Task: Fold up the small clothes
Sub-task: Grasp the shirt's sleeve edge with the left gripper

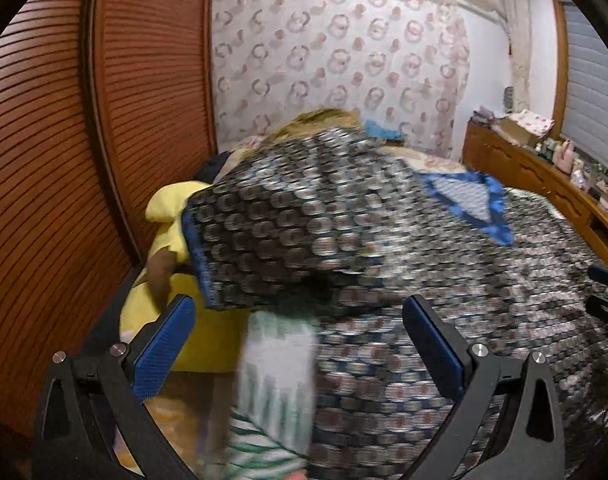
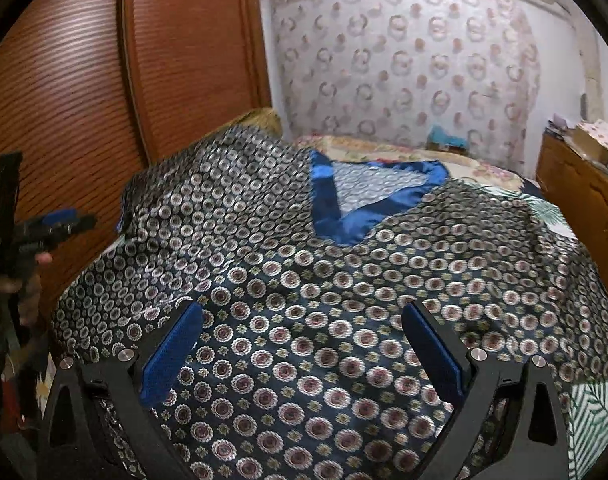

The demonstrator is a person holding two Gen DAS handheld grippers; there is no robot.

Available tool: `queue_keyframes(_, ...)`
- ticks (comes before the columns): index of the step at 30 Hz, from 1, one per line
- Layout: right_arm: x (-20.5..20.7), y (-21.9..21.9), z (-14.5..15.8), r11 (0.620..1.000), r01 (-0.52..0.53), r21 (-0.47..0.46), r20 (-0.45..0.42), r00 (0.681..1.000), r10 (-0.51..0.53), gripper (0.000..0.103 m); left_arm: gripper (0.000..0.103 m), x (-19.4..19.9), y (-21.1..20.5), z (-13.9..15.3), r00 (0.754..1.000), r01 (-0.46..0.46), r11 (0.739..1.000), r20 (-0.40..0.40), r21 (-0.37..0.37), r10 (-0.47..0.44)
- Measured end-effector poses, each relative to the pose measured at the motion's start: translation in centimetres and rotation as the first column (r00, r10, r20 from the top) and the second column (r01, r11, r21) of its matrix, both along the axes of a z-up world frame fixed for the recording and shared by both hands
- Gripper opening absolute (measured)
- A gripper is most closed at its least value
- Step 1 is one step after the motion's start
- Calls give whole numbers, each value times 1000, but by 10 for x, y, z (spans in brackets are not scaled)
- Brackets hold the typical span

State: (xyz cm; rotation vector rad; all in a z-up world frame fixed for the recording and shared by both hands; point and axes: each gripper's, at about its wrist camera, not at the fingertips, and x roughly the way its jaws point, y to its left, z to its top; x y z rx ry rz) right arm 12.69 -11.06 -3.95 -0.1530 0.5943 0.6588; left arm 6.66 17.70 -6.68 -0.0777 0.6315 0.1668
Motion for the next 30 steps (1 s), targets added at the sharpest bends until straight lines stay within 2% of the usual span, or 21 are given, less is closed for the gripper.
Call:
queue_keyframes(3,8,12,-5,1000,-13,-18,-6,1000,13,100,101,10,12,-8,999,-7,999,-46,38,9)
queue_keyframes(6,15,18,-9,999,-23,-38,-19,1000,22,98,91,24,23,-20,995,-1,999,-104,39,5)
queue_keyframes(8,19,22,-12,999,-33,-42,-35,999,32,98,77,30,25,-27,992,9,999,-124,47,-3)
queue_keyframes(12,25,31,-17,997,-46,-62,-40,998,43,98,70,52,23,-41,980,36,993,-198,114,-13)
queue_keyframes(15,26,36,-22,996,-47,-74,-44,998,43,98,61,65,25,-47,974,52,993,-223,104,-28)
queue_keyframes(18,28,37,-24,997,-45,-68,-47,998,42,98,45,71,28,-46,975,57,993,-220,99,-34)
queue_keyframes(20,29,36,-25,997,-44,-56,-54,998,41,98,25,74,32,-43,977,62,994,-210,90,-42)
queue_keyframes(21,29,35,-25,998,-43,-51,-58,997,40,98,20,73,32,-41,978,61,994,-202,94,-41)
queue_keyframes(22,30,34,-26,998,-44,-47,-63,997,41,97,11,73,32,-37,980,62,993,-195,100,-41)
queue_keyframes(26,32,33,-28,999,-39,-34,-82,996,36,97,5,69,25,-9,992,55,986,-121,158,-36)
queue_keyframes(30,31,32,-28,999,-35,-32,-76,997,32,97,5,67,5,34,995,96,973,-33,209,-91)
